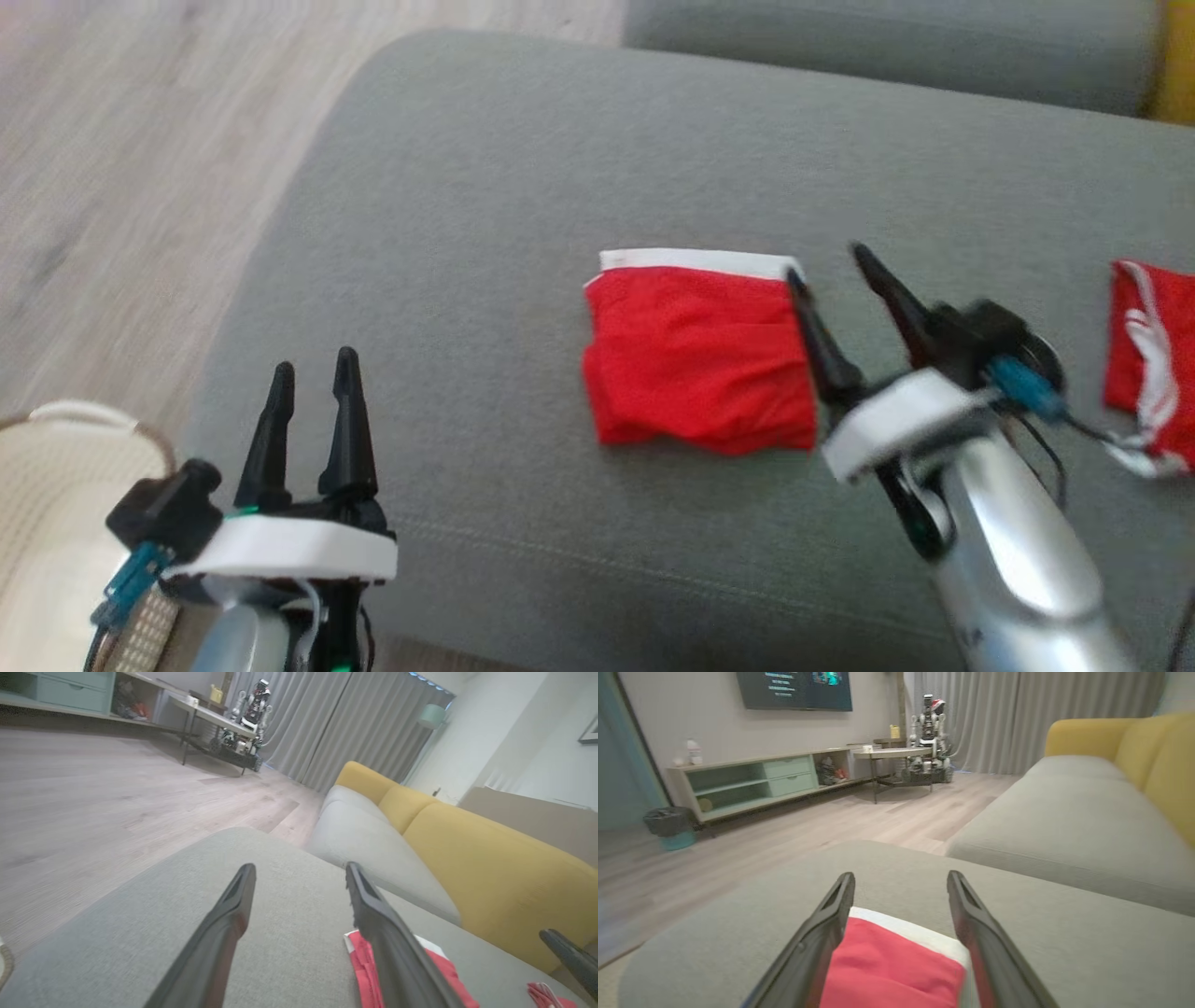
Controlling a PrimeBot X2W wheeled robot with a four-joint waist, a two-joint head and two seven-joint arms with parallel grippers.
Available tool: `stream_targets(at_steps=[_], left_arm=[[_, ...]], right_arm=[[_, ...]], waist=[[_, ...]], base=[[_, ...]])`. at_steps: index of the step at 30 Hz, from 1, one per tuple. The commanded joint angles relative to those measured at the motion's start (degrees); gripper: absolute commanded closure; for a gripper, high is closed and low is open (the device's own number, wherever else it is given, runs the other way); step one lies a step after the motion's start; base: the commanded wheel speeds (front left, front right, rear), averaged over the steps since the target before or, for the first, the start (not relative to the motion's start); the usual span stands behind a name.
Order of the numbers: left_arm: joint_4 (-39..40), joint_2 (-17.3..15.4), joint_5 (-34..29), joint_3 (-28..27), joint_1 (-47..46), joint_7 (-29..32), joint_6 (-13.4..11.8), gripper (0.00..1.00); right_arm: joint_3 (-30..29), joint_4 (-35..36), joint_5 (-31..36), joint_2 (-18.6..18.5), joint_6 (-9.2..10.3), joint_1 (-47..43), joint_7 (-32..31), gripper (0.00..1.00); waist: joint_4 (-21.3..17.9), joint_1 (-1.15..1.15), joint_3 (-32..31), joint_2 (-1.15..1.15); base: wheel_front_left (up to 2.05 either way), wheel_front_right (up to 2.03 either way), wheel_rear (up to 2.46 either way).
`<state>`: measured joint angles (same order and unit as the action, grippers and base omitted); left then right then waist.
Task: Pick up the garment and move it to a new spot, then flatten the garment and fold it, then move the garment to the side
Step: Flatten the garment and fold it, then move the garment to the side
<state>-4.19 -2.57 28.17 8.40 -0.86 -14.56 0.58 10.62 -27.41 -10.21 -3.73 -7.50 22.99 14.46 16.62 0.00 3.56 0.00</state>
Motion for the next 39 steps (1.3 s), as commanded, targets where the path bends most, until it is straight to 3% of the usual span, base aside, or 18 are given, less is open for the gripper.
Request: stream_targets(at_steps=[1, 9, 19, 29, 39], left_arm=[[2.35, -0.31, -0.63, -2.5, -0.41, -0.44, 0.14, 0.0], [4.63, -0.31, -0.91, -5.5, 1.89, -0.44, 0.25, 0.0], [4.1, -0.31, -0.89, -6.26, 5.47, -0.44, 0.37, 0.0], [5.48, -0.31, -5.88, -4.27, 5.86, -0.44, 0.32, 0.0], [5.71, -0.31, -5.59, -3.44, 5.74, -0.44, 0.21, 0.0]], right_arm=[[-0.43, 2.83, 1.64, 0.74, 0.01, -2.42, 0.53, 0.0], [-10.42, 13.33, 12.41, 0.8, 0.01, -11.63, 0.53, 0.0], [-13.53, 23.18, 12.07, 0.84, 0.01, -19.93, 0.53, 0.0], [-13.04, 24.47, 11.71, 0.85, 0.01, -21.88, 0.53, 0.0], [-13.56, 23.93, 10.57, 0.85, 0.01, -21.92, 0.53, 0.0]], waist=[[-2.9, 0.0, -1.88, 0.0], [-8.8, 0.0, -2.88, 0.0], [-11.8, 0.0, -4.63, 0.0], [-12.56, 0.0, -4.73, 0.0], [-10.98, 0.0, -4.44, 0.0]], base=[[0.0, 0.0, 0.0], [0.0, 0.0, 0.0], [0.0, 0.0, 0.0], [0.0, 0.0, 0.0], [0.0, 0.0, 0.0]])
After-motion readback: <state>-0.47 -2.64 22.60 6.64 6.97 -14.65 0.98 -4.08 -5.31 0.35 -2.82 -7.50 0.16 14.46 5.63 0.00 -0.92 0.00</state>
